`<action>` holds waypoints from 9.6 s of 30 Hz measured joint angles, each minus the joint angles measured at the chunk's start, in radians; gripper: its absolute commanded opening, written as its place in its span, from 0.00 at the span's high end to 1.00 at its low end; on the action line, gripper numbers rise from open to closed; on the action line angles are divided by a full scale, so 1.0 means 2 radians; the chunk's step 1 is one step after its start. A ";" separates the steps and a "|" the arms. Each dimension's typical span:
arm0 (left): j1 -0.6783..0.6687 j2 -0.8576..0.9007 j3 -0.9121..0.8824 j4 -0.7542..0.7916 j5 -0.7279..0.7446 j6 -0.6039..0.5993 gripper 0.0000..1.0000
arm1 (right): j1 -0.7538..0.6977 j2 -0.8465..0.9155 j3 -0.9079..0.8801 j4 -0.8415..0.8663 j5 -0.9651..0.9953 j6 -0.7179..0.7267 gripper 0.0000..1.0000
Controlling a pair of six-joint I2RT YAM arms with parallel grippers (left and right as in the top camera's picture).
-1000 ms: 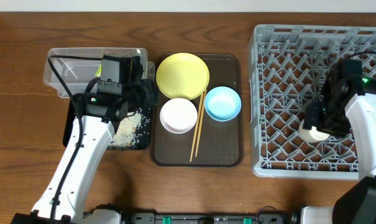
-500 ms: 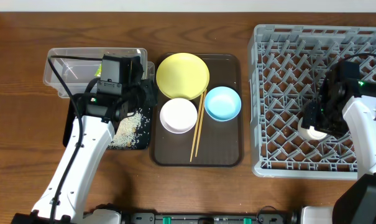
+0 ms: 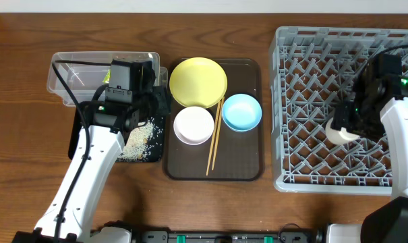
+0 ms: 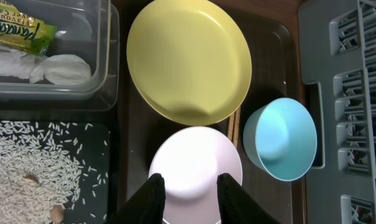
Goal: Sort waste into correct bins and load items into the dishwasher rack
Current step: 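Lower the white cup into the grey dish rack with the right gripper, then move the right gripper to the blue bowl and grasp its rim, then carry the blue bowl to the rack's back-left corner and release, then grasp the white bowl on the brown tray with the right gripper, then place the white bowl upright in the rack beside the blue bowl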
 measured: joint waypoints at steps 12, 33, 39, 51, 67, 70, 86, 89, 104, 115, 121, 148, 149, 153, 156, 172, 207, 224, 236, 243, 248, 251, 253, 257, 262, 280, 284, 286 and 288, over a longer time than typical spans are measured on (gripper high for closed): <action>0.000 0.000 0.000 -0.003 0.000 0.000 0.69 | 0.000 0.000 0.002 0.020 -0.001 0.000 0.99; 0.000 0.000 0.000 -0.005 0.000 0.002 0.54 | 0.000 0.052 -0.017 0.043 -0.002 -0.002 0.28; 0.000 0.000 0.000 -0.017 0.000 0.002 0.51 | 0.000 0.052 -0.017 0.045 -0.002 -0.003 0.28; 0.000 0.000 0.000 -0.093 -0.114 -0.016 0.45 | 0.069 -0.001 0.017 0.189 -0.141 -0.109 0.32; 0.000 0.000 0.000 -0.100 -0.163 -0.052 0.42 | 0.270 0.118 0.020 0.306 -0.108 -0.190 0.42; 0.000 0.000 0.000 -0.100 -0.166 -0.053 0.41 | 0.278 0.152 0.020 0.312 -0.084 -0.190 0.41; 0.000 0.000 0.000 -0.100 -0.169 -0.053 0.41 | 0.283 0.226 0.020 0.307 -0.023 -0.198 0.94; 0.000 0.000 0.000 -0.100 -0.169 -0.053 0.41 | 0.283 0.226 0.020 0.302 -0.025 -0.195 0.99; 0.000 0.000 0.000 -0.100 -0.169 -0.053 0.40 | 0.269 0.106 0.021 0.320 0.072 -0.186 0.99; 0.000 0.000 0.000 -0.100 -0.169 -0.053 0.41 | 0.225 0.048 0.022 0.442 0.283 -0.186 0.99; 0.000 0.000 0.000 -0.100 -0.169 -0.053 0.40 | 0.199 0.084 0.022 0.552 0.404 -0.186 0.99; 0.000 0.000 0.000 -0.100 -0.169 -0.053 0.40 | 0.192 0.197 0.022 0.637 0.505 -0.201 0.99; 0.000 0.000 0.000 -0.100 -0.169 -0.053 0.41 | 0.192 0.197 0.022 0.639 0.509 -0.206 0.99; 0.000 0.000 0.000 -0.100 -0.169 -0.053 0.41 | 0.192 0.197 0.022 0.635 0.519 -0.216 0.99; 0.000 0.000 0.000 -0.100 -0.169 -0.053 0.41 | 0.193 0.198 0.022 0.632 0.520 -0.219 0.99; 0.000 0.000 0.000 -0.106 -0.169 -0.053 0.41 | 0.225 0.221 0.022 0.627 0.526 -0.220 0.99; 0.000 0.000 0.000 -0.108 -0.169 -0.053 0.41 | 0.271 0.052 0.025 0.354 0.089 -0.021 0.37; 0.044 0.000 0.000 -0.187 -0.285 -0.170 0.30 | 0.364 0.149 0.025 0.307 -0.163 -0.005 0.52; 0.049 0.000 0.000 -0.187 -0.288 -0.171 0.30 | 0.392 0.234 0.025 0.286 -0.116 0.046 0.94; 0.049 0.000 0.000 -0.187 -0.288 -0.171 0.30 | 0.391 0.224 0.025 0.285 -0.070 0.062 0.99; 0.049 0.000 0.000 -0.187 -0.288 -0.171 0.30 | 0.357 0.158 0.024 0.281 -0.022 0.061 0.99; 0.049 0.000 0.000 -0.187 -0.288 -0.171 0.30 | 0.325 0.097 0.024 0.282 0.002 0.056 0.99; 0.049 0.000 0.000 -0.187 -0.288 -0.171 0.30 | 0.302 0.061 0.024 0.282 0.026 0.054 0.99; 0.049 0.000 0.000 -0.186 -0.288 -0.171 0.30 | 0.255 0.020 0.024 0.296 0.087 0.025 0.99; 0.049 0.000 0.000 -0.180 -0.288 -0.171 0.30 | 0.200 0.021 0.024 0.343 0.160 -0.075 0.99; 0.049 0.000 0.000 -0.174 -0.288 -0.171 0.30 | 0.128 0.128 0.024 0.629 0.467 -0.318 0.99; 0.049 0.000 0.000 -0.174 -0.288 -0.171 0.30 | 0.124 0.170 0.024 0.634 0.497 -0.346 0.99; 0.049 0.000 0.000 -0.174 -0.288 -0.171 0.30 | 0.124 0.183 0.024 0.636 0.504 -0.352 0.99; 0.049 0.000 0.000 -0.174 -0.288 -0.171 0.30 | 0.124 0.190 0.024 0.638 0.508 -0.355 0.99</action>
